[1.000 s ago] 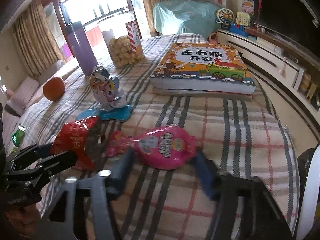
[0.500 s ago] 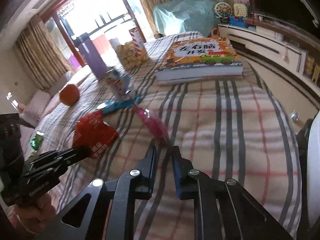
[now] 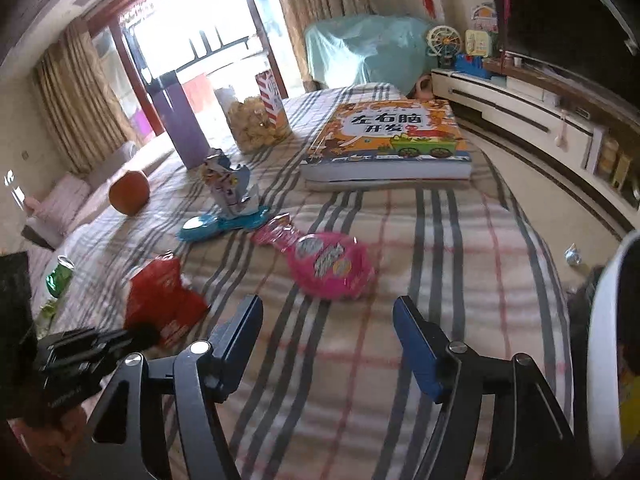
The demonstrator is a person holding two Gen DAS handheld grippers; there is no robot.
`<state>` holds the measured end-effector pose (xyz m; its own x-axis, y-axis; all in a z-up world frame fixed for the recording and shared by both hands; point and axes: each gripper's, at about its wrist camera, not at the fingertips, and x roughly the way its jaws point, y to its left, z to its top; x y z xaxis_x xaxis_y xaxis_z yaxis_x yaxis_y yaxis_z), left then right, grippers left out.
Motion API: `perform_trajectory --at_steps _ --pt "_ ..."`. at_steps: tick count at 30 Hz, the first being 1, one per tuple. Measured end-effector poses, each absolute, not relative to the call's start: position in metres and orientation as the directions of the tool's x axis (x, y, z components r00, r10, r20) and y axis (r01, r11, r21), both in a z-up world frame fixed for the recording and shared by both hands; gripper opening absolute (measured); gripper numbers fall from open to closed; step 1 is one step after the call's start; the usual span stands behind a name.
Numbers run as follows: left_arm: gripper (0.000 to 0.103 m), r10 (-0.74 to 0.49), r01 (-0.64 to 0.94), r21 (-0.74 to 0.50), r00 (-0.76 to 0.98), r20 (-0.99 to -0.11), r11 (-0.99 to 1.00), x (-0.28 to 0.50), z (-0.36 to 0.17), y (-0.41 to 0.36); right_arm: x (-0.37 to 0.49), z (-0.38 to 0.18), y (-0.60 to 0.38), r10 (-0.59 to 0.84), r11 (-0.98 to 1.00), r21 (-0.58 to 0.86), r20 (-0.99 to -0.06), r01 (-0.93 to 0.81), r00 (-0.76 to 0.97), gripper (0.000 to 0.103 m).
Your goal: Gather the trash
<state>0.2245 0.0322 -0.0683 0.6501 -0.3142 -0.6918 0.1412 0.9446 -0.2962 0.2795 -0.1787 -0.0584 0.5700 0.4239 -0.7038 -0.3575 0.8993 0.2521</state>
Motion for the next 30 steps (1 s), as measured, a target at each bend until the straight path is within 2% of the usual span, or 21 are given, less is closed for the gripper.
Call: perform_trajectory --at_steps 7,8,10,16,30 --pt "0.004 -0.317 0.144 -0.297 0.647 -0.693 0.944 0.225 -0.071 0.032 0.31 -0.07 -0.142 0.39 0.873 0.121 -0.755 -0.473 0.527 0.068" --pt "0.004 -0.315 0.145 -0.294 0.648 -0.693 0.945 0.225 -0.07 0.032 0.313 -0.071 -0.14 0.381 0.871 0.102 -0.759 -0.481 0.529 0.065" --pt "0.004 -0.312 0.148 -0.287 0.65 -0.693 0.946 0.225 -0.07 0.031 0.314 -0.071 -0.14 0.372 0.872 0.092 -0.764 -0.481 0.528 0.052" --pt "0.004 -0.298 0.162 -0.257 0.658 -0.692 0.953 0.222 -0.066 0.023 0.299 -0.064 -0.16 0.401 0.885 0.161 -0.742 -0.437 0.538 0.052" --pt "0.004 -0.407 0.303 -0.273 0.644 -0.648 0.913 0.198 -0.043 -0.038 0.221 -0.041 -0.235 0.42 0.907 0.293 -0.659 -0.302 0.623 0.052"
